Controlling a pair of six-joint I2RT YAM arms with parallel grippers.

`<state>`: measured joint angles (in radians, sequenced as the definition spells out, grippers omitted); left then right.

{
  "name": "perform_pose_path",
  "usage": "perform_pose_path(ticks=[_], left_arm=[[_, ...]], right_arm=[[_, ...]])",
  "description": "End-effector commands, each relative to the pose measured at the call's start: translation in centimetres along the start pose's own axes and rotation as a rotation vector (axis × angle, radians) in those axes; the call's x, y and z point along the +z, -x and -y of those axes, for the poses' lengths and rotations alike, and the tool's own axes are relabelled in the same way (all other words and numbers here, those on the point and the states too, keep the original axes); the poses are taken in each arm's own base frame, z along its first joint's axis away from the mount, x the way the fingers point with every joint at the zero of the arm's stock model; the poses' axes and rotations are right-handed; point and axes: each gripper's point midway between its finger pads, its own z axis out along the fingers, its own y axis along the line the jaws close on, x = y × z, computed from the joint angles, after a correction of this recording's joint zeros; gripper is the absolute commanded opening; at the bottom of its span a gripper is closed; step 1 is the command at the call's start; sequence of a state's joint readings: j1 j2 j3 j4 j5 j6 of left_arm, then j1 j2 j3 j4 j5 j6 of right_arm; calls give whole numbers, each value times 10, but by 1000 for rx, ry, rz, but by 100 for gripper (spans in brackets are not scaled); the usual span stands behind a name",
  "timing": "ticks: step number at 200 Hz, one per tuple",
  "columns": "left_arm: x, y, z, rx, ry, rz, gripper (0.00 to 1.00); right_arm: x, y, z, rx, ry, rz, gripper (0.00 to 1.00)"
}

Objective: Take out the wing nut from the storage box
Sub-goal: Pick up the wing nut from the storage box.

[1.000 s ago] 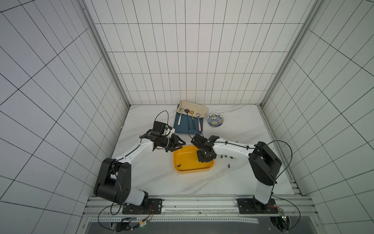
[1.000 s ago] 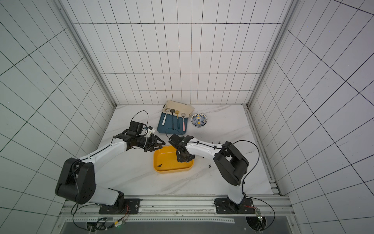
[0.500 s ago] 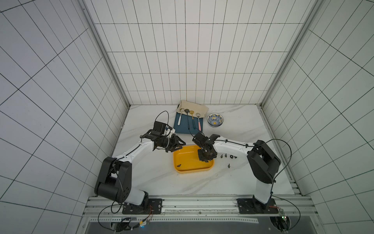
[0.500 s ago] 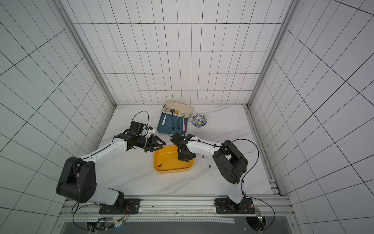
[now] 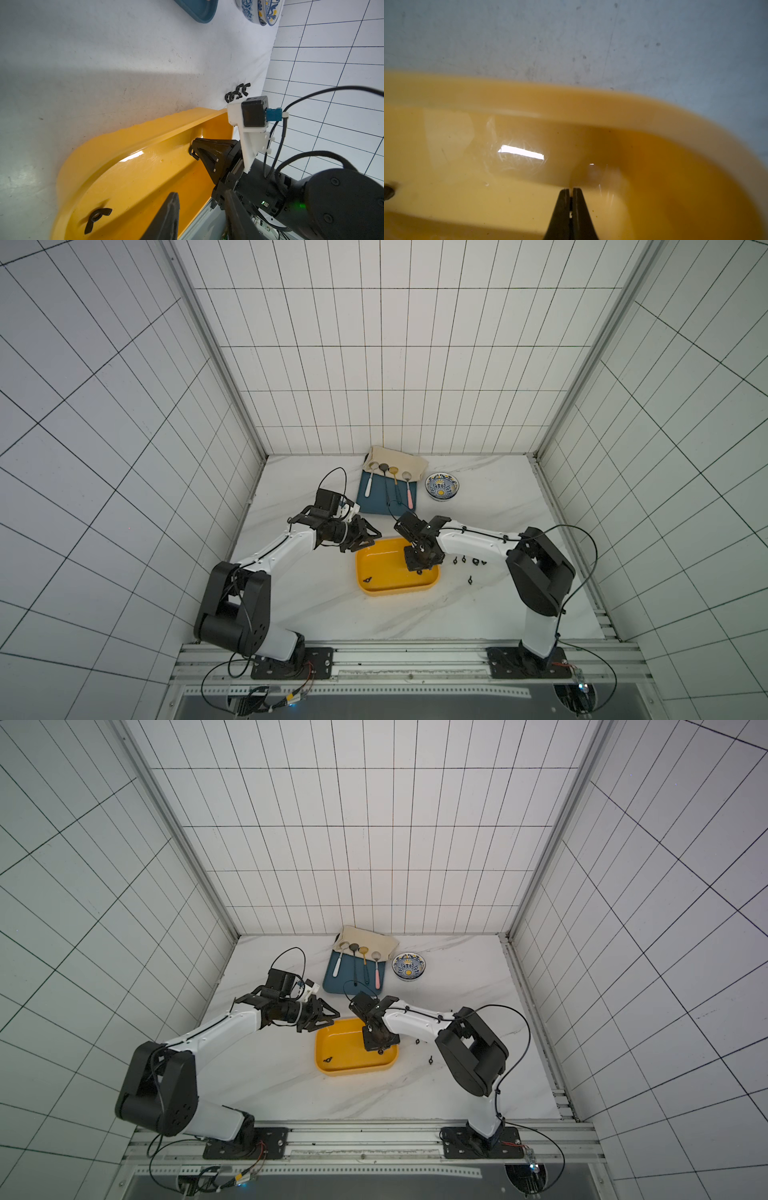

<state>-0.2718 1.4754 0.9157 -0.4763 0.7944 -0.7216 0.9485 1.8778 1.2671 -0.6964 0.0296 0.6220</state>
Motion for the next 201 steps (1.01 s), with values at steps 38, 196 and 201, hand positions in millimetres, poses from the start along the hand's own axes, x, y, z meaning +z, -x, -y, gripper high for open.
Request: perform_pose_path(ticks=[38,196,201], left_arm=[[2,1,-5,9,8,-7,39],[1,0,-5,11,11,-5,39],[1,0,-5,11,11,-5,39]], right_arm=[[2,11,3,13,-12,28,0],[-20,41,7,36,11,119,0],[-21,42,7,35,14,123,0]])
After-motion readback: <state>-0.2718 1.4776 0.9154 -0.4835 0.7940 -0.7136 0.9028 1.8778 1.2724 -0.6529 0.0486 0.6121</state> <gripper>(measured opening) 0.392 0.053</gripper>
